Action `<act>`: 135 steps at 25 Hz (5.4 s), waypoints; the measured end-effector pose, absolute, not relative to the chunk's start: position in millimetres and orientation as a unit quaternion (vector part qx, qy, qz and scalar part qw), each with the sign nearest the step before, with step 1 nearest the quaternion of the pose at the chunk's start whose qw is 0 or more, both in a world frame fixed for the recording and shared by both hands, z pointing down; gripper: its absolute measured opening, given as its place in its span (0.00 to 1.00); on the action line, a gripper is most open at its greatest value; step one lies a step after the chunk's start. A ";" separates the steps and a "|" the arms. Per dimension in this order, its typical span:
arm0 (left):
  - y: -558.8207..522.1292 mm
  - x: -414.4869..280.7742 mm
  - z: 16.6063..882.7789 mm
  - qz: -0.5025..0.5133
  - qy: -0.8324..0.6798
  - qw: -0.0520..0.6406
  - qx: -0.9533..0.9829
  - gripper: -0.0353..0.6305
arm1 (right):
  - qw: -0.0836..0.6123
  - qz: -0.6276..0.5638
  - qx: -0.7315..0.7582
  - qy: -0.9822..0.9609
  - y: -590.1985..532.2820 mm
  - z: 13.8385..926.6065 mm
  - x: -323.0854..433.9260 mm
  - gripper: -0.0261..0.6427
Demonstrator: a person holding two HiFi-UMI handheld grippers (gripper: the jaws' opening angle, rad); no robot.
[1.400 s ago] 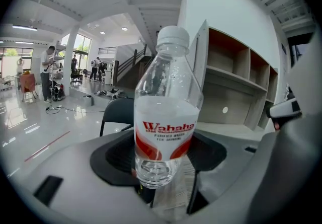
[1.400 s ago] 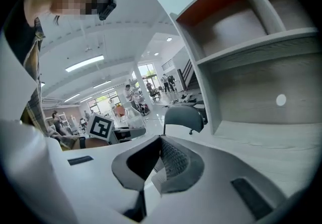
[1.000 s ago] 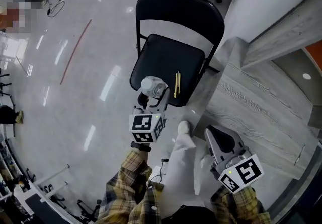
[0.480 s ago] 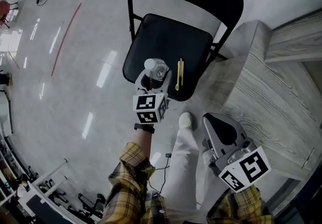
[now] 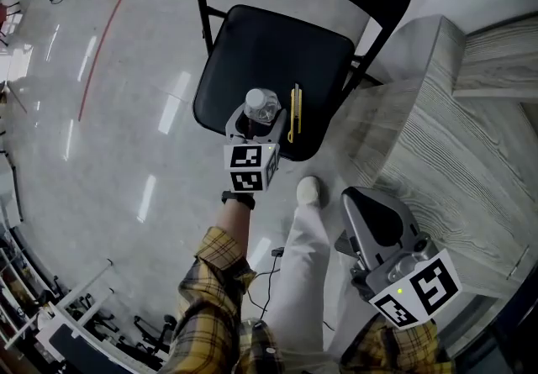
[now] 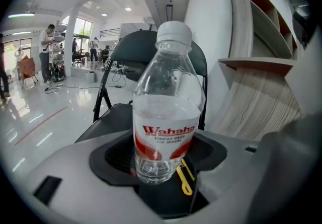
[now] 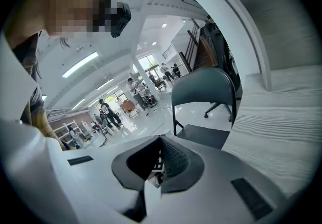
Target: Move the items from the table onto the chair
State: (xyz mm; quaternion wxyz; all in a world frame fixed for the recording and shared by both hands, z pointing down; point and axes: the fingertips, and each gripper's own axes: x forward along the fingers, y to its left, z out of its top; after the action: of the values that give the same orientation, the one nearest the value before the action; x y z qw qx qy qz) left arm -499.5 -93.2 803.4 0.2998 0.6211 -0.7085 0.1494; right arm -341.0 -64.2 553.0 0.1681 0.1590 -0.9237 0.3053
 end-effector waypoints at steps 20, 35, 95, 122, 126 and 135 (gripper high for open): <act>-60.5 -477.5 843.0 0.174 -0.695 0.360 0.598 0.56 | 0.158 0.302 0.154 -0.928 -64.5 540.5 -336.2 0.07; -27.2 -476.3 782.1 0.164 -0.727 0.375 0.552 0.57 | 0.124 0.299 0.156 -0.933 -50.7 491.4 -282.9 0.07; -24.9 164.6 395.5 0.168 -0.461 0.201 0.848 0.06 | 0.295 0.273 0.564 -0.721 -115.5 629.4 448.9 0.21; 7.3 129.9 395.0 0.129 -0.513 0.212 0.822 0.06 | 0.247 0.312 0.555 -0.730 -94.9 603.8 414.7 0.14; 14.3 109.9 397.6 0.111 -0.540 0.220 0.805 0.06 | 0.234 0.294 0.522 -0.766 -89.0 579.3 372.8 0.14; 26.7 27.9 393.4 0.062 -0.600 0.233 0.762 0.06 | 0.213 0.249 0.404 -0.854 -71.4 519.2 215.0 0.14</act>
State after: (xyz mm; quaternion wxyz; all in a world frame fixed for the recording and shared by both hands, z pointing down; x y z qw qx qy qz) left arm 27.9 26.7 393.4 0.2329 0.7625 -0.6004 0.0624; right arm 215.0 -71.4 519.2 0.2132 0.4039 -0.8539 0.2494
